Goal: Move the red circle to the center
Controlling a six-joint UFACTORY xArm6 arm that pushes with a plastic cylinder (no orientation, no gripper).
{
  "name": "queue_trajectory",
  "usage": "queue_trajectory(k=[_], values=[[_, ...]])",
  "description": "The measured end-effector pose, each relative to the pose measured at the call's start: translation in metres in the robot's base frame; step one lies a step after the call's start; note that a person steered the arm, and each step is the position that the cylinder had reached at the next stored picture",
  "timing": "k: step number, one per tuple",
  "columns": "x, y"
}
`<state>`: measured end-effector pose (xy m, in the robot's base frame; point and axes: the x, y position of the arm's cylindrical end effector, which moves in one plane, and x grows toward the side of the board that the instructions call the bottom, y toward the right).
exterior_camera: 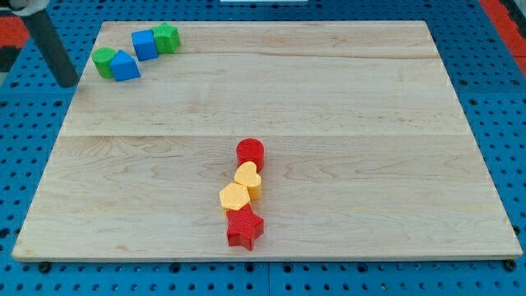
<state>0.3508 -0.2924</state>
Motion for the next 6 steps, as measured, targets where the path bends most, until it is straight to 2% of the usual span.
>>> queue_trajectory(k=[1, 2, 3, 4, 6], values=[[0.056, 0.037], [0.132, 0.078], [0.174, 0.142], [0.168, 0.227], [0.150, 0.294]])
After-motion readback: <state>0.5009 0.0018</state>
